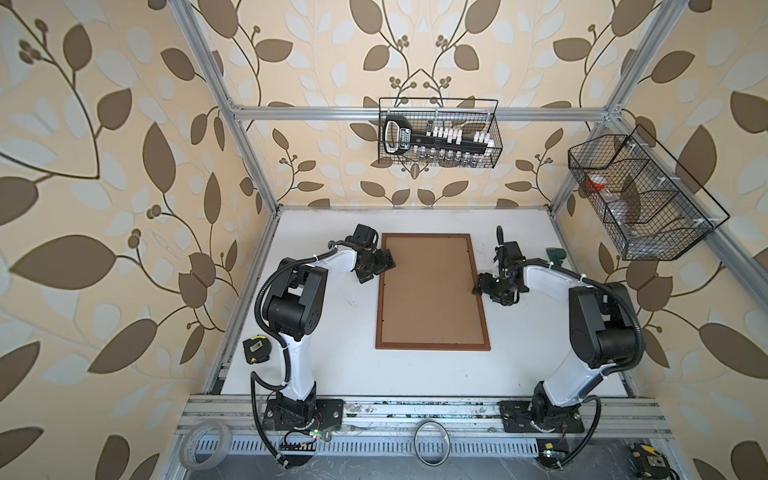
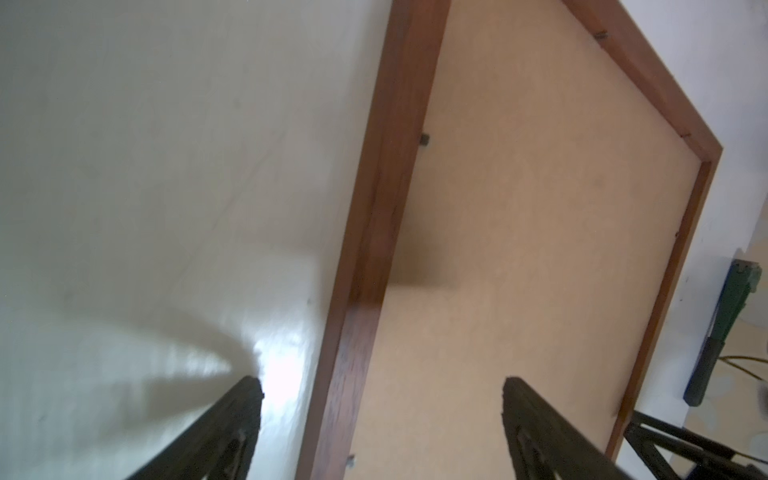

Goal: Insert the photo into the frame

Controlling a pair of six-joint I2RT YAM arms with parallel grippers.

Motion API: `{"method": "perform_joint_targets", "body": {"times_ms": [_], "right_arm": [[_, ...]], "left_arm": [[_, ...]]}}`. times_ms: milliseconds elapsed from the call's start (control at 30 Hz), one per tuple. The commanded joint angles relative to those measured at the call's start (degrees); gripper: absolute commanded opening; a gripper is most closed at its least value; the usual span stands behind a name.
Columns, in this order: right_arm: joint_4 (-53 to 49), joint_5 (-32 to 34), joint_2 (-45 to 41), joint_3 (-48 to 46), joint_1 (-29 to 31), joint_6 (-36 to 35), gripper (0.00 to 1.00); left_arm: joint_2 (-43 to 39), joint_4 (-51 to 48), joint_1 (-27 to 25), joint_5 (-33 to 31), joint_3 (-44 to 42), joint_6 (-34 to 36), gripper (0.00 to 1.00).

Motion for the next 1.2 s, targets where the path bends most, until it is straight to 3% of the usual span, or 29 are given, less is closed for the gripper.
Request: {"method": "perform_joint_targets", "body": {"times_ms": [0, 200, 433, 533, 700, 800, 933, 1033, 1167], "right_arm": [[4.8, -6.68, -1.03, -3.92, 2.25, 2.9, 0.76], [6.75, -11.05, -4.72, -8.2, 10.89, 6.58, 0.75], [14.25, -15.65, -8.79, -9.76, 28.09, 16.41, 0.75], [15.17, -16.79, -7.77, -6.51, 33.99, 17.3, 0.75], [8.43, -15.16, -10.53, -3.0, 32.28, 11.15, 0.75], [-2.17, -11.27, -13.04, 0.47, 28.4, 3.56, 0.75], [-8.13, -4.11, -17.62, 1.32, 18.54, -1.49, 0.76], [-6.79, 3.34, -19.06, -0.06, 9.24, -0.97, 0.76], [-1.3, 10.68, -19.98, -3.85, 1.55, 1.36, 0.77]], "left_arm": [[4.16, 0.21, -0.73, 2.41, 2.03, -1.5, 0.9], [13.85, -5.4, -4.6, 4.41, 17.23, 1.84, 0.88], [27.64, -13.41, -11.03, 12.82, 43.86, 5.17, 0.85], [27.43, -15.48, -11.52, 14.0, 47.12, 6.91, 0.84], [17.39, -17.84, -9.29, 6.66, 40.53, 11.98, 0.84], [7.13, -15.19, -5.71, -0.57, 30.04, 10.84, 0.85], [-6.95, -13.99, -2.06, -11.2, 16.15, 10.01, 0.86], [-16.23, -13.19, -1.59, -17.76, 5.71, 8.96, 0.88], [-27.38, -12.22, -1.17, -25.0, -8.42, 5.67, 0.92]]}}
